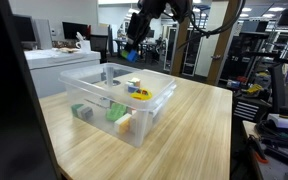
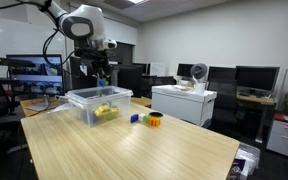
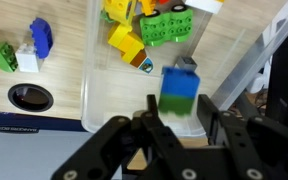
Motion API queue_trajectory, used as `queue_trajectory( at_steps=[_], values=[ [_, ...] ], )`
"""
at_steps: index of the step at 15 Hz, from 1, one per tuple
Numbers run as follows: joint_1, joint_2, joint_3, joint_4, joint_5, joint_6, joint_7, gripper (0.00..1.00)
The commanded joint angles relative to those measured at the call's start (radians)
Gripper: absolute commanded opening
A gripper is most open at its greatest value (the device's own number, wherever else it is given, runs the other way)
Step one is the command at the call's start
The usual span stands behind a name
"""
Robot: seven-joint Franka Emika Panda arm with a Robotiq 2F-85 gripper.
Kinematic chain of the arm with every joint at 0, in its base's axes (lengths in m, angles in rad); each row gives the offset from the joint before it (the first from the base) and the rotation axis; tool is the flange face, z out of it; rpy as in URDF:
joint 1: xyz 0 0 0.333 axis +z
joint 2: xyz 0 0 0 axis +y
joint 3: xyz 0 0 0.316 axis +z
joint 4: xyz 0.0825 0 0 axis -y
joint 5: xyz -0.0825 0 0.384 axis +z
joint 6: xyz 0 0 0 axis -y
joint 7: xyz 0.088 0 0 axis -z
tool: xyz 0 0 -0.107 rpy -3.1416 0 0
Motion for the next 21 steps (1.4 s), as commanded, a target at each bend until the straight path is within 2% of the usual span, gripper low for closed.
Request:
queue_trajectory(
  at_steps=[1,4,5,9,13,16,21],
  values=[
    [0.05,-0.045,-0.039,-0.073,0.009,0.038,-0.025,0.77],
    [0.055,-0.015,-0.07,-0.055,-0.004,0.074,-0.02,0.96],
    [0.049,0.002,-0.083,-0.042,-0.012,0.089,-0.015,0.99],
    [0.003,0.089,-0.154,0.018,-0.057,0.151,0.03,1.0],
    [-0.062,0.192,-0.208,0.052,-0.151,0.161,0.098,1.0],
    [-0.081,0.246,-0.214,0.05,-0.218,0.161,0.139,1.0],
    [-0.058,0.321,-0.176,0.051,-0.266,0.174,0.211,1.0]
  ],
)
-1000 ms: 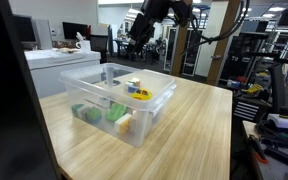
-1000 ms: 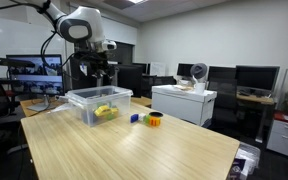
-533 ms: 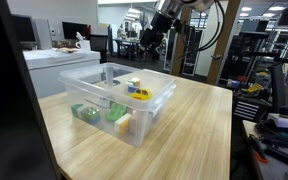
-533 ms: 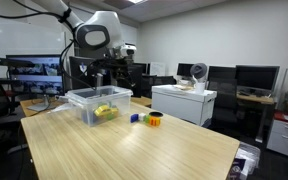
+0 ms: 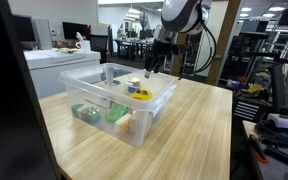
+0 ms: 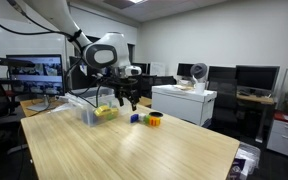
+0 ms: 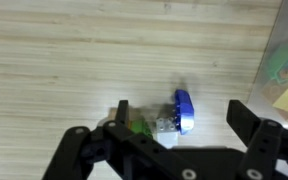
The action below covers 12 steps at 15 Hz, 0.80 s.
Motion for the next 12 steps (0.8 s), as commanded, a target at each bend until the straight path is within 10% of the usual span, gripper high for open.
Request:
queue_trajectory(
  at_steps=[1,12],
  values=[
    [0.014,0.041,0.027,0.01,-0.05,0.034,0.076,1.0],
    [0.064,0.214,0.016,0.127,-0.136,0.162,0.248,1.0]
  ],
)
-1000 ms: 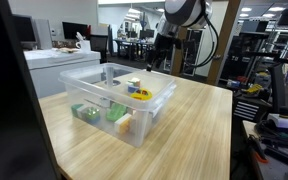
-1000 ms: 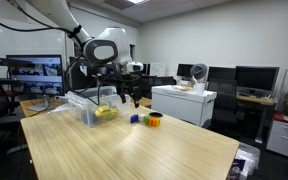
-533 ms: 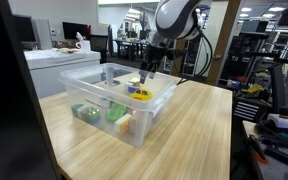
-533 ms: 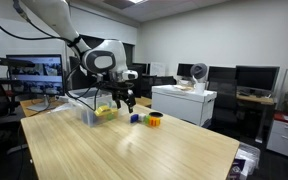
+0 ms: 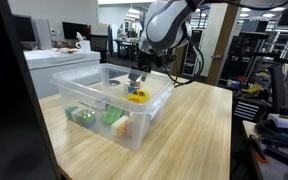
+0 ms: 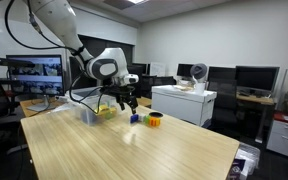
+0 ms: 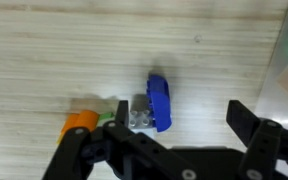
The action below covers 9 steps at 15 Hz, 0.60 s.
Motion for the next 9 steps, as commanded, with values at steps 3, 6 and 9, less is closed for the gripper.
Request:
queue_trajectory(
  at_steps=[3,6,9],
  values=[
    [0.022,0.105,-0.047,0.064,-0.088,0.058,0.103,1.0],
    [0.017,0.146,-0.051,0.091,-0.095,0.062,0.113,1.0],
    [0.004,0.173,-0.033,0.102,-0.08,0.074,0.09,1.0]
  ],
)
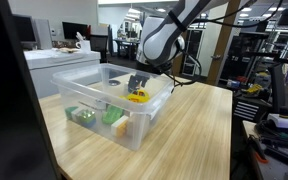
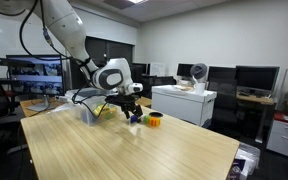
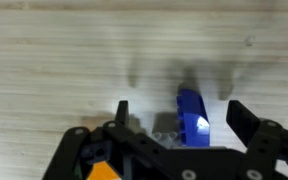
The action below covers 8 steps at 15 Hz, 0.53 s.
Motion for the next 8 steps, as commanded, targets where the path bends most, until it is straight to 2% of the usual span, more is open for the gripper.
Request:
queue_trajectory(
  at_steps=[1,5,6,7,8],
  values=[
    [-0.007,0.039,0.009,0.02,-0.014,0.038,0.011,1.0],
    [0.0,0.061,0.013,0.06,-0.013,0.031,0.017,0.99],
    [0.0,0.062,0.015,0.067,-0.012,0.033,0.016,0.91],
    [0.003,0.066,0.011,0.072,-0.014,0.039,0.021,0.74],
    [0.007,0.069,0.005,0.076,-0.019,0.043,0.026,0.72]
  ],
)
